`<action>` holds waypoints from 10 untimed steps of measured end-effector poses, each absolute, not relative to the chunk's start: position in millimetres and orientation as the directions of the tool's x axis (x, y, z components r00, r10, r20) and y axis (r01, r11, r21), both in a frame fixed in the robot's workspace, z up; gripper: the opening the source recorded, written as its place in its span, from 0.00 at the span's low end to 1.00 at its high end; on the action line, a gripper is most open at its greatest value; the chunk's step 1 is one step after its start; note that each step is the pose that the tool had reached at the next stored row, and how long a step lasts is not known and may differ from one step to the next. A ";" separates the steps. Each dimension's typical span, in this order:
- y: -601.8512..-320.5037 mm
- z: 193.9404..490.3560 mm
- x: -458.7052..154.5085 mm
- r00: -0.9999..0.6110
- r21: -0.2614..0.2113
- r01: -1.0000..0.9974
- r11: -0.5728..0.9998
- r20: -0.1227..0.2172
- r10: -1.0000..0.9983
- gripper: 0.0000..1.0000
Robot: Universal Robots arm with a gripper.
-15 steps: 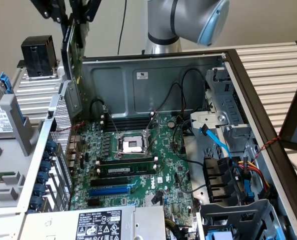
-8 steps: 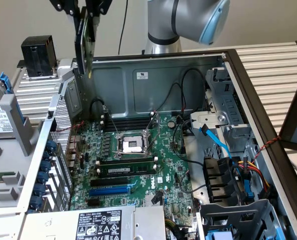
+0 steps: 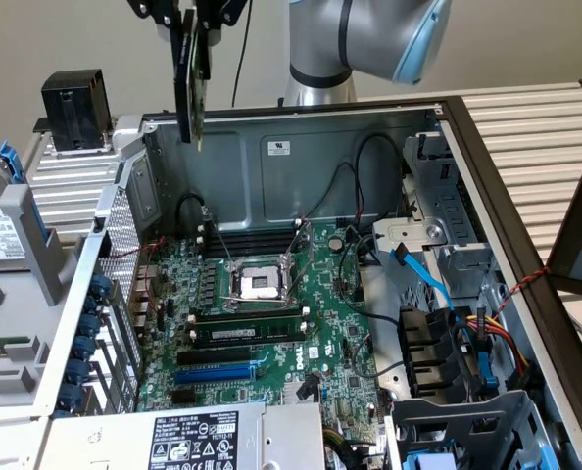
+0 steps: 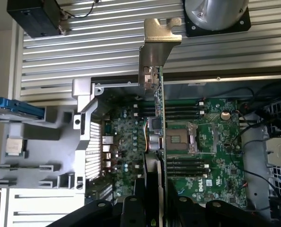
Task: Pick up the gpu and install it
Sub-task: 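Pick up the gpu and move the gpu toward the slot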
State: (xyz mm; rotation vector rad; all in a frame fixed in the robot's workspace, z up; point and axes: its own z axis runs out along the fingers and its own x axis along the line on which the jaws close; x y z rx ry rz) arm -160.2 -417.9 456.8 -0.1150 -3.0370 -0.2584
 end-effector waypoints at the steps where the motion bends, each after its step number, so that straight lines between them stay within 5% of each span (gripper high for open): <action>1: -418.2 456.9 -157.2 -0.993 0.165 0.082 0.983 0.099 0.066 0.28; 10: -422.6 457.4 -132.1 -0.992 0.164 0.082 0.983 0.110 0.064 0.28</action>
